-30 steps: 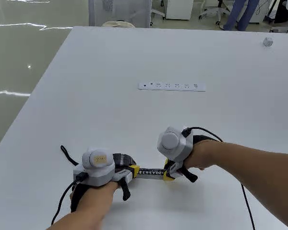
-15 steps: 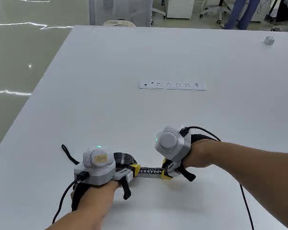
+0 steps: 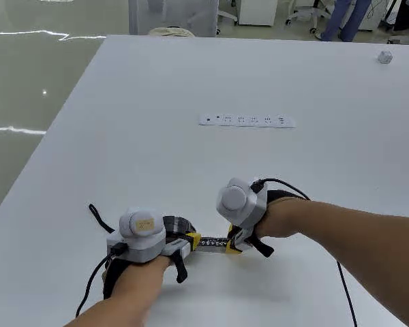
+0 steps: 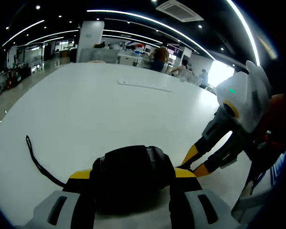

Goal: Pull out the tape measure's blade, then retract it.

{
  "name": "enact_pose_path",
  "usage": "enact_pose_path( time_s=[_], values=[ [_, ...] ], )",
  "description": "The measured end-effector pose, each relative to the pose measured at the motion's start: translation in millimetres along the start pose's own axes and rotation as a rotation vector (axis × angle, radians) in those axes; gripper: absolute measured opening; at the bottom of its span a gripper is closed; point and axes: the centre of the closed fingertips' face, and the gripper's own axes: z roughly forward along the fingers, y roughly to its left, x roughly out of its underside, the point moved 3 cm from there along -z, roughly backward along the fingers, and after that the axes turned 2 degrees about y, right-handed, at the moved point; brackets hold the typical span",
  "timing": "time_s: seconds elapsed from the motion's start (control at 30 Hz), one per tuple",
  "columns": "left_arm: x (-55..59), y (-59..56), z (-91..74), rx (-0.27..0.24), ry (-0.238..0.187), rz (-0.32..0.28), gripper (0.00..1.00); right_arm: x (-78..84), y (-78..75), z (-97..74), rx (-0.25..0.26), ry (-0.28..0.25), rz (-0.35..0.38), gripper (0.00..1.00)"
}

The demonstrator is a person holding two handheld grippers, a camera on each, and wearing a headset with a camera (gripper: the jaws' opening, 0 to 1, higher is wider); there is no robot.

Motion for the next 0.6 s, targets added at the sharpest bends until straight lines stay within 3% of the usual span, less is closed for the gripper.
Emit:
enact_pose_path(
  time_s=[0.6],
  values=[
    [0.2,-0.2,-0.5,-0.003,0.001,-0.003,0.59,-6.7,0.0,3.6,-0.002,-0.004,-0.003,0.13]
  ],
)
